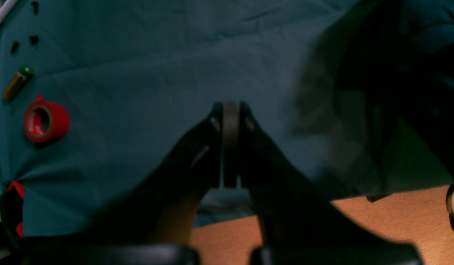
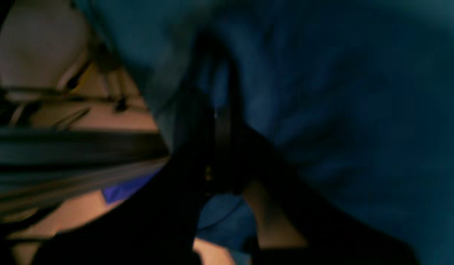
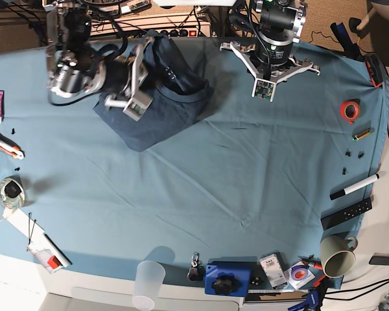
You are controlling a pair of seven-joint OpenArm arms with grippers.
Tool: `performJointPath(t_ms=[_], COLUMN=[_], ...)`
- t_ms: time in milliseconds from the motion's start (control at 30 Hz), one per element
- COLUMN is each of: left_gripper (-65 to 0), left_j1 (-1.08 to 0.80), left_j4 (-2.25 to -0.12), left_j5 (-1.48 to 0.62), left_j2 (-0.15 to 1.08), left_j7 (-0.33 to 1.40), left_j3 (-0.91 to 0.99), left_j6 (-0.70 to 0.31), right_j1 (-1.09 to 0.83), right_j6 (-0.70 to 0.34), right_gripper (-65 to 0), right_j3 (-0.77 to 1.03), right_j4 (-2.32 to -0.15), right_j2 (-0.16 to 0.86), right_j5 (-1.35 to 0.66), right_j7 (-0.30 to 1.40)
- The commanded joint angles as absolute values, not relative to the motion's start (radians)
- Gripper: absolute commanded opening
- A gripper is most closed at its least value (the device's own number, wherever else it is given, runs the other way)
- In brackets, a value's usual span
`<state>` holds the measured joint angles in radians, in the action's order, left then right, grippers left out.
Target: Fold the T-shirt properly
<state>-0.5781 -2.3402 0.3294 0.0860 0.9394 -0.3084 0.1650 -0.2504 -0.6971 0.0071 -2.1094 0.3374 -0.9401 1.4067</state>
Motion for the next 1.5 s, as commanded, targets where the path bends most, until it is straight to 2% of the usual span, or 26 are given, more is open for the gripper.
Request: performJointPath(t_ms=[0, 233, 600, 767, 933, 1000, 1100, 1300, 1467], left_gripper=[-65.0, -65.0, -65.0, -65.0, -65.0, -65.0, -65.0, -65.0, -65.0], left_j1=[-0.582, -0.582, -0.579, -0.579, -0.579, -0.579, -0.579, -0.579, -0.579], left_j4=[-2.356, -2.356, -2.356, -2.356, -2.356, -2.356, -2.356, -2.356, -2.356], left_j5=[0.337, 0.337, 0.337, 0.338, 0.337, 0.337, 0.337, 0.355, 0.361], left_j2=[0.083, 0.083, 0.083, 0.084, 0.084, 0.084, 0.084, 0.084, 0.084], left_j7=[0.915, 0.903, 0.895, 0.889, 0.889, 0.889, 0.889, 0.889, 0.873], left_j3=[-0.311, -0.311, -0.311, -0.311, -0.311, -0.311, -0.311, -0.311, -0.265], left_j6=[0.168, 0.167, 0.158, 0.157, 0.157, 0.157, 0.157, 0.155, 0.106], right_j1=[-0.246, -0.247, -0.244, -0.244, -0.223, -0.190, -0.125, -0.030, -0.010], right_j6=[-0.698, -0.698, -0.698, -0.698, -0.698, -0.698, -0.698, -0.698, -0.698], right_gripper=[-65.0, -65.0, -65.0, -65.0, -65.0, -65.0, -65.0, -65.0, -65.0], right_j3=[0.048, 0.247, 0.228, 0.247, 0.312, 0.323, 0.305, 0.178, 0.078], right_j4=[-2.141, -2.116, -1.694, -1.761, -1.942, -1.965, -1.931, -1.714, -1.540], right_j2=[0.349, 0.349, 0.347, 0.347, 0.347, 0.346, 0.344, 0.344, 0.344], right_j5=[-0.949, -0.873, -0.870, -0.920, -1.101, -1.090, -1.005, -0.993, -0.938], right_j7=[1.396, 1.377, 1.396, 1.396, 1.396, 1.359, 1.310, 1.311, 1.301])
